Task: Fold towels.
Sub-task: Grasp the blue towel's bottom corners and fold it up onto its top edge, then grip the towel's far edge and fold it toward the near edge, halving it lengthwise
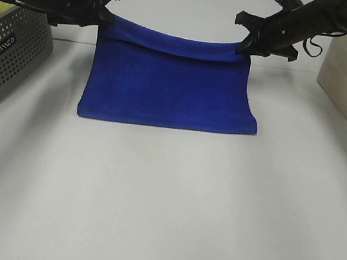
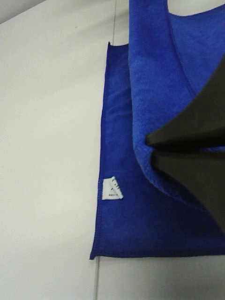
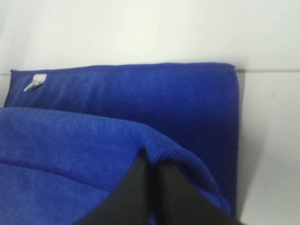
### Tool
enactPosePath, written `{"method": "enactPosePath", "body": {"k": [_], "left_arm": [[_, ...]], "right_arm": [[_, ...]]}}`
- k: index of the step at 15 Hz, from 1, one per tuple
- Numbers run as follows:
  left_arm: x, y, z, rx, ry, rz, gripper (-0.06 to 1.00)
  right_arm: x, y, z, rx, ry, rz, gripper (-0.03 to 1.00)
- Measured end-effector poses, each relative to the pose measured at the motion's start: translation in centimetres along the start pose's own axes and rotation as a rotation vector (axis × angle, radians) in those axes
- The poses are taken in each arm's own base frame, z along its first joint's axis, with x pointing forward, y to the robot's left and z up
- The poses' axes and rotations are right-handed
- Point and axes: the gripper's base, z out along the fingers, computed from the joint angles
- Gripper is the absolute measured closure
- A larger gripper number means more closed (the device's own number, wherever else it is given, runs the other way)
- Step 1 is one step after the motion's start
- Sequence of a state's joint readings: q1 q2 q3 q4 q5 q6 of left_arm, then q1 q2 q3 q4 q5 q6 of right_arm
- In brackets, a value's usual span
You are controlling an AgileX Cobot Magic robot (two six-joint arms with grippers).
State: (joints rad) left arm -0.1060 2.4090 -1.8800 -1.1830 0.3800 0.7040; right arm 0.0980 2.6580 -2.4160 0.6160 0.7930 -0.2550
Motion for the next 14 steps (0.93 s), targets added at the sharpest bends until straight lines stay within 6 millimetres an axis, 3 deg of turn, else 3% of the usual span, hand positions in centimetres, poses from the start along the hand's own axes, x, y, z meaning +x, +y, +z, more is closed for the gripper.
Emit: {"method": "enactPosePath", "body": {"k": [4, 6, 8, 9, 10, 11, 14], "left_arm": [[0.6, 1.5, 2.7, -0.011, -0.016, 0.005, 0.94], [0.7, 1.7, 3.2, -0.016, -0.026, 0.028, 0.63], [0.5, 1.7, 3.2, -0.023, -0.033, 0.045, 0.35], [0.5, 1.7, 3.2, -0.023, -0.033, 0.045, 0.35], [0.6, 1.7, 3.2, -0.026, -0.030, 0.059, 0.28], [0.7, 1.7, 3.2, -0.026, -0.017, 0.079, 0.26], [1.5, 1.7, 3.0, 0.024, 0.092, 0.129, 0.26]], "right_arm": [[0.6, -1.3, 1.6, 0.042, -0.032, -0.017, 0.97], [0.5, -1.5, 1.8, 0.054, -0.053, -0.029, 0.80], [0.6, -1.5, 1.8, 0.052, -0.048, -0.029, 0.46], [0.6, -1.5, 1.8, 0.052, -0.048, -0.029, 0.46], [0.7, -1.5, 1.8, 0.051, -0.036, -0.030, 0.32], [0.8, -1.4, 1.6, 0.047, -0.016, -0.036, 0.25], [0.0, 0.3, -0.8, 0.012, 0.062, -0.063, 0.21]]}}
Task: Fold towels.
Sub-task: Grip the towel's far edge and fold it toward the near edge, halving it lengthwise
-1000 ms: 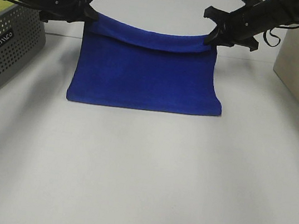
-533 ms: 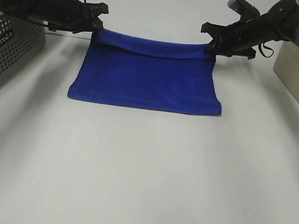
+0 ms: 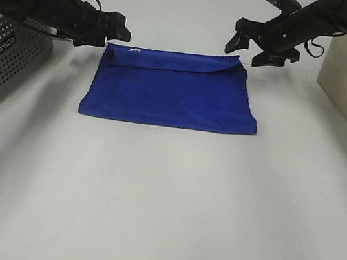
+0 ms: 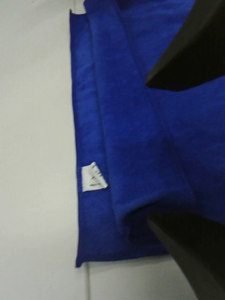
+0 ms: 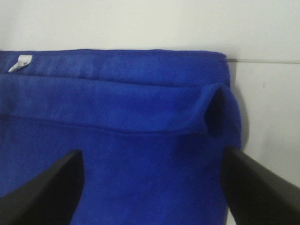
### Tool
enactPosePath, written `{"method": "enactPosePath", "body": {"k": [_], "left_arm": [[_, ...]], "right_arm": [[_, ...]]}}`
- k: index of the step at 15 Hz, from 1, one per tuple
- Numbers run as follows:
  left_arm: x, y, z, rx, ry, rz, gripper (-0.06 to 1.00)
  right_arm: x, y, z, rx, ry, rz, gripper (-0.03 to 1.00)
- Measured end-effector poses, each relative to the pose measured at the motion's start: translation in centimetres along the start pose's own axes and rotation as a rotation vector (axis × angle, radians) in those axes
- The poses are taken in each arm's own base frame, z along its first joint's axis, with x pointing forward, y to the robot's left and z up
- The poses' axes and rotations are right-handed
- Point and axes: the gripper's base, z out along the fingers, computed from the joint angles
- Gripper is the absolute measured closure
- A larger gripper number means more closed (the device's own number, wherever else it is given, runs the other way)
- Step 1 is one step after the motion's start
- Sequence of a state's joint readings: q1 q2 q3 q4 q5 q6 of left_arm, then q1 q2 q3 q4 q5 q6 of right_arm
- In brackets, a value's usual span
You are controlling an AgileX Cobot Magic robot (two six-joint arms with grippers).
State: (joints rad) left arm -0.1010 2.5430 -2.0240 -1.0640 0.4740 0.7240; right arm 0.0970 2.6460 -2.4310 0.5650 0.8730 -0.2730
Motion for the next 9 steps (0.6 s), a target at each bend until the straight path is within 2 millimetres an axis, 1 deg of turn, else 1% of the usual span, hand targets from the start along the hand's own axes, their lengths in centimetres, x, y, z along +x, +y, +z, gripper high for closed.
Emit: {"method": "enactPosePath", "body": {"k": [2, 4, 5, 6, 7, 9], "left_arm": [[0.9, -0.4, -0.1, 0.057, 0.107, -0.031, 0.26], [1.9, -0.7, -0.5, 0.063, 0.234, -0.079, 0.26], [2.3, -0.9, -1.2, 0.047, 0.329, -0.108, 0.26], [2.3, -0.9, -1.2, 0.047, 0.329, -0.108, 0.26], [2.2, -1.1, -1.6, 0.038, 0.359, -0.125, 0.26], [1.9, -1.7, -2.5, 0.032, 0.381, -0.153, 0.27]], "right_arm": [[0.2, 0.9, -1.2, -0.033, 0.085, -0.003, 0.21], [1.0, 1.2, -1.5, -0.059, 0.189, 0.022, 0.21], [1.7, 1.1, -1.8, -0.075, 0.273, 0.045, 0.21], [1.7, 1.1, -1.8, -0.075, 0.273, 0.045, 0.21], [1.8, 0.7, -2.0, -0.077, 0.283, 0.063, 0.21], [1.6, -0.4, -2.5, -0.062, 0.278, 0.122, 0.22]]}}
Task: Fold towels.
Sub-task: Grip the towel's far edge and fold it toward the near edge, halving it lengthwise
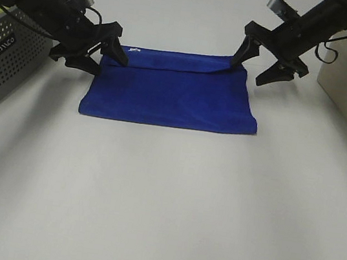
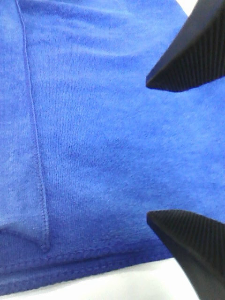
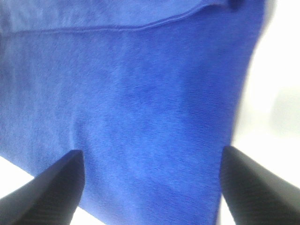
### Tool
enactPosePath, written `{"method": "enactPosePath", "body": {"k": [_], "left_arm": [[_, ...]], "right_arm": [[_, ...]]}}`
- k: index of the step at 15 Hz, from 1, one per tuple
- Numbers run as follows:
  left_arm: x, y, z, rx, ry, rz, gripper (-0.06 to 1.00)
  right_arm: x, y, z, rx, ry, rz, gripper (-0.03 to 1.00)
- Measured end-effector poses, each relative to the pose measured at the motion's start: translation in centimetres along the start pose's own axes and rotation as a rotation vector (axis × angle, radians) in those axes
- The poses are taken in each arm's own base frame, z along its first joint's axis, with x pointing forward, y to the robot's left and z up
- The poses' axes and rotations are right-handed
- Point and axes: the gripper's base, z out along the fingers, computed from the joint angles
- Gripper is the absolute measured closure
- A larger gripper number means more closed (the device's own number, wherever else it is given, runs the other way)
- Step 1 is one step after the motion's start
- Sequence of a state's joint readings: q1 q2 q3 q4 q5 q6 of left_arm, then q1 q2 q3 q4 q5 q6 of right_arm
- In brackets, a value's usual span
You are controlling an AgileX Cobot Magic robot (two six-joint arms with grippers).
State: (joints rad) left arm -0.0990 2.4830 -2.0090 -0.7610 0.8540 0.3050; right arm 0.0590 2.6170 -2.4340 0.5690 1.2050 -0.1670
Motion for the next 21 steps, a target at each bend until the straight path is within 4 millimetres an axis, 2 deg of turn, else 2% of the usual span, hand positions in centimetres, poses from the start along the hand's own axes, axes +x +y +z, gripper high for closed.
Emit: {"method": "enactPosePath", "body": {"k": [2, 3, 5, 6, 7, 10, 13, 18, 19, 21], "left_arm": [[0.8, -0.4, -1.1, -0.020, 0.021, -0.004, 0.30], [1.9, -0.3, -1.6, -0.043, 0.042, -0.017, 0.30], [4.0, 0.3, -2.4, -0.107, 0.043, -0.037, 0.30], [4.0, 0.3, -2.4, -0.107, 0.043, -0.037, 0.30], [5.1, 0.6, -3.0, -0.143, 0.010, -0.072, 0.30], [6.1, 1.7, -2.1, -0.175, 0.002, -0.128, 0.30], [6.5, 1.8, -1.0, -0.183, 0.005, -0.127, 0.30], [6.7, 0.9, 0.6, -0.156, -0.010, -0.143, 0.31], [6.9, 0.5, 1.0, -0.156, -0.015, -0.131, 0.33], [7.2, 0.2, 1.6, -0.158, -0.010, -0.124, 0.54]], "right_arm": [[0.1, -1.2, -0.4, 0.023, 0.000, 0.041, 0.25], [0.4, -1.3, -0.6, 0.039, 0.018, 0.045, 0.26], [2.6, -1.3, -1.2, 0.070, 0.115, 0.038, 0.27], [2.6, -1.3, -1.2, 0.070, 0.115, 0.038, 0.27], [3.8, -1.4, -1.0, 0.070, 0.162, 0.037, 0.27], [5.4, -2.4, 0.5, 0.075, 0.219, 0.077, 0.27], [6.5, -3.2, 1.8, 0.072, 0.212, 0.109, 0.27], [6.7, -2.9, 2.4, 0.029, 0.142, 0.140, 0.30], [6.6, -2.7, 2.6, 0.032, 0.133, 0.135, 0.34], [6.8, -2.1, 3.2, 0.051, 0.138, 0.104, 0.47]]}}
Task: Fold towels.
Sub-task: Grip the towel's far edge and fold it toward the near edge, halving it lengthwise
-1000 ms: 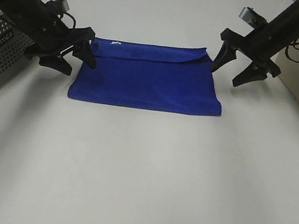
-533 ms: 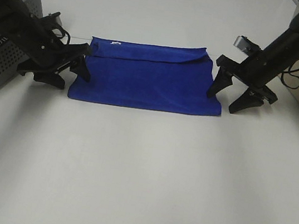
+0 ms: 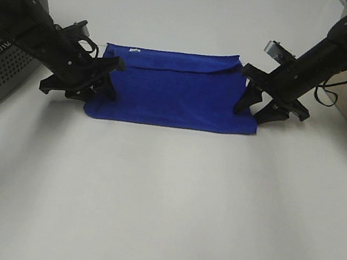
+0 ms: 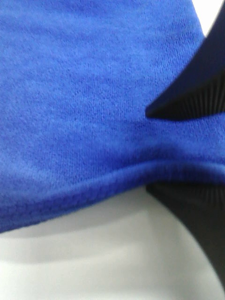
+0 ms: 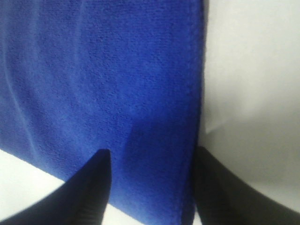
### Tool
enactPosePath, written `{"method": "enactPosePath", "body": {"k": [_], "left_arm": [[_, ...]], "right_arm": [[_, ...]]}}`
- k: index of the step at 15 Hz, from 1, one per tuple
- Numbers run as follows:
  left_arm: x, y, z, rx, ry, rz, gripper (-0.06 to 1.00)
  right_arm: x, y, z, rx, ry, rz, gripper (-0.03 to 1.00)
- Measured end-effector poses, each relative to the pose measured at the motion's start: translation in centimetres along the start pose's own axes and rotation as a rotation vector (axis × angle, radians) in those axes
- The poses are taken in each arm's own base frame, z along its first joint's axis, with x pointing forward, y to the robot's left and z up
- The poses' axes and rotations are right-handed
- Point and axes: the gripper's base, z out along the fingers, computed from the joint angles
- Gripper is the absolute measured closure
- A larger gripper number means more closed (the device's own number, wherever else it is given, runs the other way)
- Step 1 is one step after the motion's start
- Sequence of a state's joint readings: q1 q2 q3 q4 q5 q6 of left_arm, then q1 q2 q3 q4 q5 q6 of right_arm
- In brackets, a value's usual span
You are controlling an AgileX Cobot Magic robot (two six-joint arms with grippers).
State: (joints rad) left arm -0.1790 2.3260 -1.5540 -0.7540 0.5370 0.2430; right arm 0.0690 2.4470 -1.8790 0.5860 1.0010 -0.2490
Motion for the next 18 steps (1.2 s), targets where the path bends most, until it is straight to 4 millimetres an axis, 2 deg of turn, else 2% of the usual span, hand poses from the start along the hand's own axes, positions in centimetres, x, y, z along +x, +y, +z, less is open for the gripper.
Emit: {"method": "enactPosePath", "body": {"k": [1, 2, 3, 4, 8, 11, 12, 13, 14, 17, 18], "left_arm": [[0.1, 0.0, 0.1, -0.001, 0.003, 0.000, 0.68], [0.1, 0.1, 0.2, -0.003, 0.006, 0.000, 0.82], [0.2, 0.1, 0.2, -0.005, 0.007, 0.003, 0.90], [0.2, 0.1, 0.2, -0.004, 0.009, 0.003, 0.92], [0.5, -0.4, -0.9, -0.004, 0.062, 0.054, 0.92], [1.5, -0.9, -2.4, 0.011, 0.135, 0.066, 0.92], [2.5, -0.9, -2.9, 0.007, 0.159, 0.062, 0.92], [4.8, -1.1, -4.4, -0.011, 0.187, 0.066, 0.92], [6.0, -1.1, -5.2, -0.020, 0.197, 0.065, 0.92], [9.2, -0.2, -6.3, -0.049, 0.249, 0.041, 0.92], [9.8, 0.0, -6.4, -0.052, 0.261, 0.034, 0.92]], "right_arm": [[0.1, 0.1, 0.2, 0.011, 0.003, -0.007, 0.55], [0.1, 0.1, 0.4, 0.024, 0.006, 0.006, 0.67], [0.1, -0.1, 0.5, 0.029, 0.006, 0.020, 0.83], [0.2, -0.2, 0.5, 0.029, 0.007, 0.028, 0.94], [0.8, -0.1, 0.2, 0.022, 0.052, 0.033, 0.97], [2.9, 0.7, -1.6, 0.026, 0.081, 0.045, 0.97], [4.0, 0.7, -2.0, 0.032, 0.091, 0.057, 0.97], [6.8, 0.5, -2.4, 0.051, 0.114, 0.079, 0.97], [8.2, 0.4, -2.7, 0.063, 0.113, 0.086, 0.97], [12.3, 0.0, -3.1, 0.088, 0.140, 0.112, 0.97], [13.2, -0.1, -3.1, 0.091, 0.149, 0.117, 0.97]]}}
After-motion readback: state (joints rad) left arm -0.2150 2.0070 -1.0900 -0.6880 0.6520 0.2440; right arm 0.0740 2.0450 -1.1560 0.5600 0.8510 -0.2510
